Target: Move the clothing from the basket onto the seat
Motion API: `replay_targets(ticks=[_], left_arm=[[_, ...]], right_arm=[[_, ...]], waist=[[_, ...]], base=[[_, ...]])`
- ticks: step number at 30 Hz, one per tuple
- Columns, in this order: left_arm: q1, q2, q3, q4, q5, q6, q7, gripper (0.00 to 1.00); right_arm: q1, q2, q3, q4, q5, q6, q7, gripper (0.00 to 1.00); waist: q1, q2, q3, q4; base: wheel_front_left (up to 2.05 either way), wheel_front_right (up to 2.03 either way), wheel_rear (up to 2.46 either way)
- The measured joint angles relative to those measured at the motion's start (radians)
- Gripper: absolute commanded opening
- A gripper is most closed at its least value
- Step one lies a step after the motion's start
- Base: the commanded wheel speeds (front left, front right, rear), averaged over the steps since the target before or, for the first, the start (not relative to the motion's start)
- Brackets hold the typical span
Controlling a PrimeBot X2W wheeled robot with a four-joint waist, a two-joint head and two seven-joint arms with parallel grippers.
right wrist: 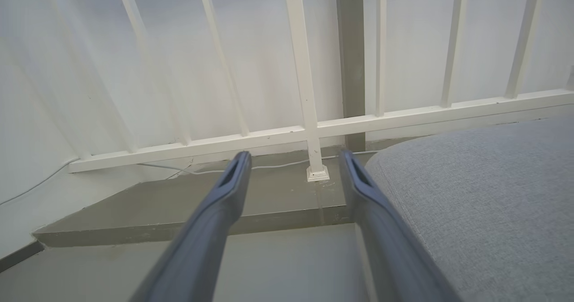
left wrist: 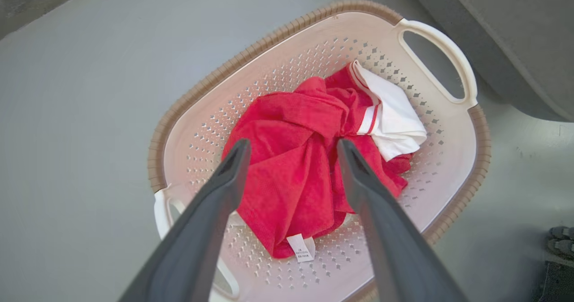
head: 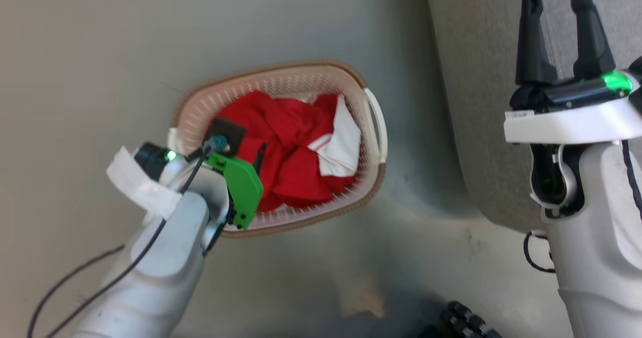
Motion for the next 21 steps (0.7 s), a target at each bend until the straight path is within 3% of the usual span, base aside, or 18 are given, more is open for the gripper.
replay_targets(ticks=[21], left_arm=[[-0.173, 0.048, 0.013, 0.186, 0.037, -0.019, 0.038, 1.0]], right_arm=[[-0.039, 0.038, -0.006, -0.041, 0.028, 0.027, 0.0, 1.0]], waist=[[0.0, 0.0, 0.207, -0.16]], base=[[0.0, 0.0, 0.0]])
